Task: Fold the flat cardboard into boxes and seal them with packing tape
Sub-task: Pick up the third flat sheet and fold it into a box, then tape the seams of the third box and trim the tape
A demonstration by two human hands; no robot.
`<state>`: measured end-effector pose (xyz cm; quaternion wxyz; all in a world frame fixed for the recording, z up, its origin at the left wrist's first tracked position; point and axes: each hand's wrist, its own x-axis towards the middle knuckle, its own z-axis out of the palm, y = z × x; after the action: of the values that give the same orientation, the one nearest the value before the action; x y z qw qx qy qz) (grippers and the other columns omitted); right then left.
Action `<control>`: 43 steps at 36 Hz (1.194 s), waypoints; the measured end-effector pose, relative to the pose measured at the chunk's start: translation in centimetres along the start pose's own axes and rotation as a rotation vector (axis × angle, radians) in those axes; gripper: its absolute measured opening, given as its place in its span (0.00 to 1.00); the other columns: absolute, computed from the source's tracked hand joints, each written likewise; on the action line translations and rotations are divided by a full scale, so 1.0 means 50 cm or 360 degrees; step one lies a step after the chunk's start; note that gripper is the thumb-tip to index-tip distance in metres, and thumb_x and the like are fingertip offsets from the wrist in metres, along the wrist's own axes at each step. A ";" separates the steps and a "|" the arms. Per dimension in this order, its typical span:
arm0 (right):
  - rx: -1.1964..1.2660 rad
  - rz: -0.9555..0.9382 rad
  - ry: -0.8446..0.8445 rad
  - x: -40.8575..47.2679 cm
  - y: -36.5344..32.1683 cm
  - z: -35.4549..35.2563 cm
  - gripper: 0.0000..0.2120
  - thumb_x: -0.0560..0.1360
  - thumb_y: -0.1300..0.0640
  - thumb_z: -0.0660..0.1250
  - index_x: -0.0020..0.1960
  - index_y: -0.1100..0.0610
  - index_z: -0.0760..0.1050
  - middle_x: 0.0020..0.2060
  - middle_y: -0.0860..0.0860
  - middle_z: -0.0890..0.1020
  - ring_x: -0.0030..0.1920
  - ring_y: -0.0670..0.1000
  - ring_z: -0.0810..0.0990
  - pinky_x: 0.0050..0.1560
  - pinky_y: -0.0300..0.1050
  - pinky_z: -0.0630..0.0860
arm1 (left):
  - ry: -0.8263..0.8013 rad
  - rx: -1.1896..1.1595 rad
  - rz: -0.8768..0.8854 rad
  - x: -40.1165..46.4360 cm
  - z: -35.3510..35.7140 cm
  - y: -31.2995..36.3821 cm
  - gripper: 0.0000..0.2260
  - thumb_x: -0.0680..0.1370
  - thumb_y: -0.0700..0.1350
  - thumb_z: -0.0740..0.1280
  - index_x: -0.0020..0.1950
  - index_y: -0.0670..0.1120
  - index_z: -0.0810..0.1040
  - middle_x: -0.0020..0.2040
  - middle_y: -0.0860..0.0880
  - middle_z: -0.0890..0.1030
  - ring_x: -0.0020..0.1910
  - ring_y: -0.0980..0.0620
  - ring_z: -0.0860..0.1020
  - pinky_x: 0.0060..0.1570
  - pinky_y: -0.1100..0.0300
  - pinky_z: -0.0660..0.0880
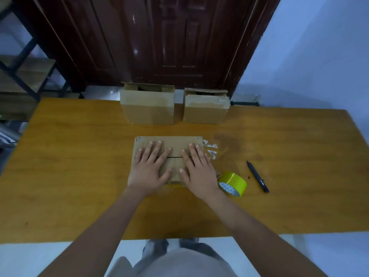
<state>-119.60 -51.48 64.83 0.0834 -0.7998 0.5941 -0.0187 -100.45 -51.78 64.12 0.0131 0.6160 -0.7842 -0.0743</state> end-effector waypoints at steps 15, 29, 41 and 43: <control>0.0288 0.0798 -0.0570 0.034 0.214 -0.054 0.14 0.80 0.53 0.54 0.39 0.56 0.72 0.45 0.58 0.73 0.54 0.61 0.75 0.47 0.50 0.72 | -0.0039 -0.0024 -0.0014 -0.001 -0.007 0.002 0.30 0.76 0.66 0.40 0.77 0.58 0.49 0.78 0.52 0.47 0.77 0.50 0.42 0.74 0.50 0.40; 0.0079 0.0770 -0.1442 0.094 0.233 0.041 0.24 0.78 0.45 0.60 0.68 0.59 0.70 0.66 0.53 0.72 0.62 0.56 0.74 0.62 0.49 0.72 | -0.0082 -0.0047 -0.0026 0.001 -0.015 0.003 0.29 0.74 0.67 0.36 0.75 0.60 0.42 0.78 0.54 0.43 0.76 0.53 0.37 0.73 0.53 0.35; 0.0030 0.0739 -0.1525 0.079 0.220 0.005 0.22 0.81 0.50 0.56 0.71 0.61 0.65 0.69 0.56 0.69 0.67 0.56 0.69 0.63 0.46 0.68 | -0.0077 -0.0081 -0.0038 0.001 -0.017 0.004 0.30 0.75 0.66 0.39 0.76 0.60 0.46 0.78 0.54 0.45 0.76 0.53 0.38 0.72 0.54 0.34; 0.0056 0.0752 -0.1532 0.079 0.217 -0.001 0.22 0.80 0.52 0.58 0.71 0.61 0.65 0.69 0.56 0.68 0.67 0.56 0.69 0.64 0.47 0.68 | -0.0089 -0.0065 -0.0043 0.002 -0.018 0.004 0.30 0.75 0.66 0.38 0.76 0.60 0.47 0.78 0.54 0.44 0.76 0.54 0.37 0.73 0.54 0.35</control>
<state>-128.71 -58.28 62.92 0.3616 -0.5610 0.6521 0.3595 -100.55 -51.91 65.01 0.0026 0.6238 -0.7741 -0.1076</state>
